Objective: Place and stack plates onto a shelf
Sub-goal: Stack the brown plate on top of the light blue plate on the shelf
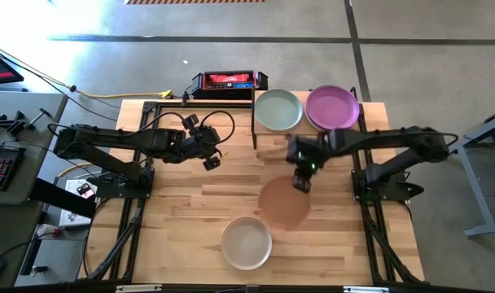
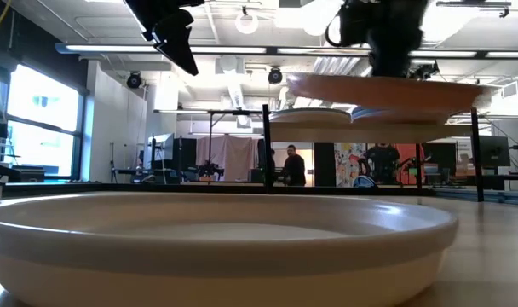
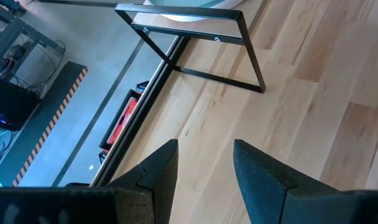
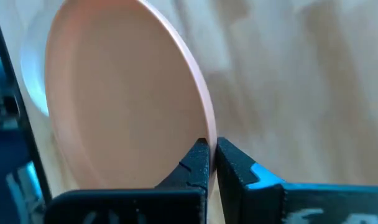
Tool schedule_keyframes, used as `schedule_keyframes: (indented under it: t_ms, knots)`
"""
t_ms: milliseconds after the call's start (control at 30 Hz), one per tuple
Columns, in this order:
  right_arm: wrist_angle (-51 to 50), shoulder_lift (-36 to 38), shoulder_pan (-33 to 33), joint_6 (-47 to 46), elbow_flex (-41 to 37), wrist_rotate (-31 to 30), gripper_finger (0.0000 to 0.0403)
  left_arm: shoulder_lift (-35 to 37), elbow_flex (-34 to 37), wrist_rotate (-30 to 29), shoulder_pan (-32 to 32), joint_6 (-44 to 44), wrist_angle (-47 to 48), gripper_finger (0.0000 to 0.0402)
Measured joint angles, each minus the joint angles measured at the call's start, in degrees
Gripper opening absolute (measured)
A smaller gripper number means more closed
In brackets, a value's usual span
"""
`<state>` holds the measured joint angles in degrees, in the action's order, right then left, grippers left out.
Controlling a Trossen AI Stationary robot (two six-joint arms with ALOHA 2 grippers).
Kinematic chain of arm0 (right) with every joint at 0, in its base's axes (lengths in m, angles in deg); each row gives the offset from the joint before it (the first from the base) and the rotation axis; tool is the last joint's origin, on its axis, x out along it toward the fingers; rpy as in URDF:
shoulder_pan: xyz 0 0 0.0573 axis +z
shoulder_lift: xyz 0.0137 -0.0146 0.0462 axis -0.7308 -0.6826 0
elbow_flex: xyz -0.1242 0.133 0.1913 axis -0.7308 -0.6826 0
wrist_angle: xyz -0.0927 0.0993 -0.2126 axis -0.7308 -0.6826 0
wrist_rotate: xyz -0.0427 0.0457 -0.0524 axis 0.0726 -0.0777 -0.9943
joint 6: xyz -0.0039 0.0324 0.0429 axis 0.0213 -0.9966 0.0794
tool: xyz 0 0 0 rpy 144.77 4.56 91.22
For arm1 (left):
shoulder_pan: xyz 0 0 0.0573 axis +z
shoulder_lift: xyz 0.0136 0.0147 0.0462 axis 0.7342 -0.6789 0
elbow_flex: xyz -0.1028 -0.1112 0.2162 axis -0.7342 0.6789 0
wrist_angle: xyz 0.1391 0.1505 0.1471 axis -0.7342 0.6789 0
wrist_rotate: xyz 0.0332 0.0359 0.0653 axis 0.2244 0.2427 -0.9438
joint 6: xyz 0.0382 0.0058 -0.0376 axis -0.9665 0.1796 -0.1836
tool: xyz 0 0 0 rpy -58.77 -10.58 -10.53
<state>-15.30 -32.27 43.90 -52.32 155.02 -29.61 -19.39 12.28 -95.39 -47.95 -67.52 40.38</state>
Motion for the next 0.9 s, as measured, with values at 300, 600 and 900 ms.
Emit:
schedule_keyframes:
  t_ms: [300, 600, 900]
  knots:
    - [-1.3, 0.0, -16.2, 8.3, 7.8, 0.3, 0.0, 0.0, 0.0, 0.0, 0.0, 0.0, 0.0, 0.0142]
    - [1.2, 0.0, -31.5, 6.3, 12.5, 1.5, 0.0, 0.0, 0.0, 0.0, 0.0, 0.0, 0.0, 0.0142]
    - [5.7, -1.5, -43.0, -4.5, 12.9, 1.8, 0.0, 0.0, 0.0, 0.0, 0.0, -0.1, 0.0, 0.0142]
